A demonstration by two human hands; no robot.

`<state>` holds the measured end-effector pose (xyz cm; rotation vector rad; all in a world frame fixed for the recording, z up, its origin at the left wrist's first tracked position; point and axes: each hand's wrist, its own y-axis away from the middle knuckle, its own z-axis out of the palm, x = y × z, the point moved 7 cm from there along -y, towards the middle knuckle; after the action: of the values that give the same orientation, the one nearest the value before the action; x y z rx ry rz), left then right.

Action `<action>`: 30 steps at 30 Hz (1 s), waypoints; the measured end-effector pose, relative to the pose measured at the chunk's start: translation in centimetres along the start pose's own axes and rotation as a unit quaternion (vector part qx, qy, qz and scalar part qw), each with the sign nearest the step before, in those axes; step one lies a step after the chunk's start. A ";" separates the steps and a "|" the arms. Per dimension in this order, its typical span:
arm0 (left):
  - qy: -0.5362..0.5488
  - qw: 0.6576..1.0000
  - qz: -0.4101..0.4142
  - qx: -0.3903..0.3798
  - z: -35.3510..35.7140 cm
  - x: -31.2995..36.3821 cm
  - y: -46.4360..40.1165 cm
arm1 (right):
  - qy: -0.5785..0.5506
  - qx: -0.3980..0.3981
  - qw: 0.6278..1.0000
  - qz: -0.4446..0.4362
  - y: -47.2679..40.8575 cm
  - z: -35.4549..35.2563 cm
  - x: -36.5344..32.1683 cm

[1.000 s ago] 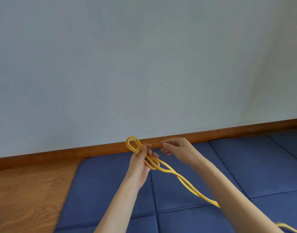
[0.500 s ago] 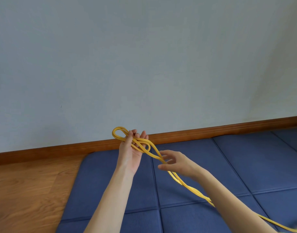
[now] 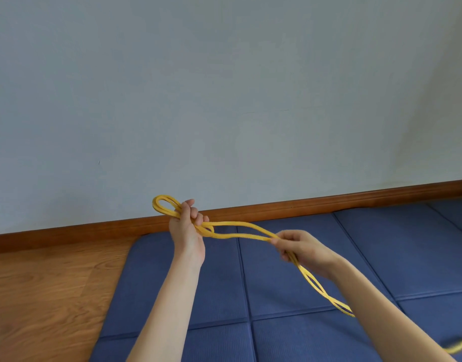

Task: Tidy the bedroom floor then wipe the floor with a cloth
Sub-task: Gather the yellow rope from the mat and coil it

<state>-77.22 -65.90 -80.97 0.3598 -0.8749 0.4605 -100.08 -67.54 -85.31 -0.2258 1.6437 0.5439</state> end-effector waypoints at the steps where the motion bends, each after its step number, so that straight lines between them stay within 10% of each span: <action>1: -0.023 1.000 0.005 -0.003 -0.2 -0.1 -0.1 | -0.029 -0.001 0.999 -0.011 0.2 -0.2 -0.6; 10: -0.285 0.946 -0.038 -0.152 1.4 -3.0 0.9 | 0.066 0.083 0.988 -0.111 0.8 -0.8 -6.1; 21: -0.296 0.871 -0.133 -0.368 5.1 -5.5 5.5 | 0.099 0.147 0.975 -0.137 1.0 -0.4 -8.3; 30: -0.307 0.902 -0.094 -0.289 5.0 -6.7 5.3 | -0.051 0.151 0.982 -0.104 0.8 1.0 -7.8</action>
<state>-86.92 -65.37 -82.76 0.0261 -1.5223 -0.1232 -98.31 -67.63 -77.60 -0.1394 1.5582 0.1416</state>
